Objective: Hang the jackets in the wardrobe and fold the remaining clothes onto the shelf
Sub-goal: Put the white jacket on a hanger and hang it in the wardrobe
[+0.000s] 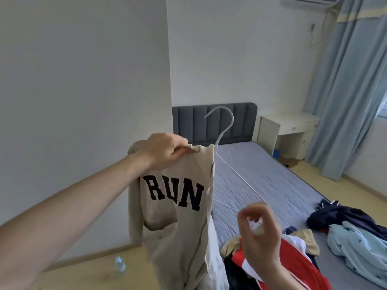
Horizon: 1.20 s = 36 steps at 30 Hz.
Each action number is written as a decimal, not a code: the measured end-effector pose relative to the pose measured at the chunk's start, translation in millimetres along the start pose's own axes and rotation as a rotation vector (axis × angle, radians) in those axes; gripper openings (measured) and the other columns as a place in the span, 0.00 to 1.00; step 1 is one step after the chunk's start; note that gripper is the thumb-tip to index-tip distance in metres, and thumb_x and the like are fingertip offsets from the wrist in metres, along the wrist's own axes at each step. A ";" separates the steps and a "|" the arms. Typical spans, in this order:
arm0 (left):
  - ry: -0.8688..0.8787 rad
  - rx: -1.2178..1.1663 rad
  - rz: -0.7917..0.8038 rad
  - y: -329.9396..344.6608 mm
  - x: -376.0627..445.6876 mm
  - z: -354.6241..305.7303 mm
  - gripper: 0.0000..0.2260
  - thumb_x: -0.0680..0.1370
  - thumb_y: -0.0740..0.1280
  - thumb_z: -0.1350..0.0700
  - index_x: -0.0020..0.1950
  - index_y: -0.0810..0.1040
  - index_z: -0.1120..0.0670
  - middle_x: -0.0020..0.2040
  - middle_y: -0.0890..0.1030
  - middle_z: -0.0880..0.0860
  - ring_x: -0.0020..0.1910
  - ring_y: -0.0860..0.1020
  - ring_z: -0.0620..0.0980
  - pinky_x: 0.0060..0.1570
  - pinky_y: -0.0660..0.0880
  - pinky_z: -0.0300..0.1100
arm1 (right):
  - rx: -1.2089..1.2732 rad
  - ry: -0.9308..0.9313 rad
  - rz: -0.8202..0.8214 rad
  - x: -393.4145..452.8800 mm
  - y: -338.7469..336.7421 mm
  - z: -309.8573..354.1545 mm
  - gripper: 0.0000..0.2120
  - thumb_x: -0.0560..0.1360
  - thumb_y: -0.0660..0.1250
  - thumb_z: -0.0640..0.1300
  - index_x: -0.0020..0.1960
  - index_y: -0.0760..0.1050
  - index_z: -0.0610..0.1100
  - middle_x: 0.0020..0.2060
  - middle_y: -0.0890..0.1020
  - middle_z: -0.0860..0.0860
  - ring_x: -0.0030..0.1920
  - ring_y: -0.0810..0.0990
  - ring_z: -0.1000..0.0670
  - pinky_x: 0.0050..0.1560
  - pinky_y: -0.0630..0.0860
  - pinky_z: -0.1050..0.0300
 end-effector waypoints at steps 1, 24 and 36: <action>-0.007 -0.001 -0.014 -0.6 -0.3 2.2 0.23 0.81 0.54 0.36 0.43 0.80 0.50 0.37 0.80 0.46 0.37 0.75 0.47 0.35 0.70 0.45 | 0.037 0.067 0.060 -17.1 4.6 -6.8 0.12 0.73 0.69 0.36 0.42 0.75 0.53 0.34 0.77 0.56 0.33 0.75 0.51 0.34 0.71 0.59; -0.060 -0.009 -0.077 -74.4 -67.0 34.1 0.30 0.80 0.53 0.29 0.34 0.69 0.53 0.27 0.70 0.51 0.28 0.69 0.50 0.29 0.64 0.43 | -0.250 0.651 0.508 28.8 26.6 -109.1 0.12 0.75 0.71 0.44 0.34 0.82 0.47 0.26 0.79 0.49 0.28 0.73 0.54 0.30 0.70 0.55; -0.278 0.251 0.109 -39.4 -63.7 81.5 0.29 0.77 0.44 0.27 0.36 0.72 0.45 0.33 0.73 0.43 0.36 0.74 0.50 0.33 0.65 0.45 | -0.014 0.570 0.435 210.5 13.9 14.1 0.09 0.77 0.69 0.50 0.44 0.85 0.49 0.33 0.79 0.51 0.33 0.75 0.52 0.31 0.70 0.60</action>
Point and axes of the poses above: each hand's wrist, its own x-axis towards the middle knuckle, its own y-axis out of the palm, z = x × y, the point moved 4 cm from there along x, towards the middle knuckle
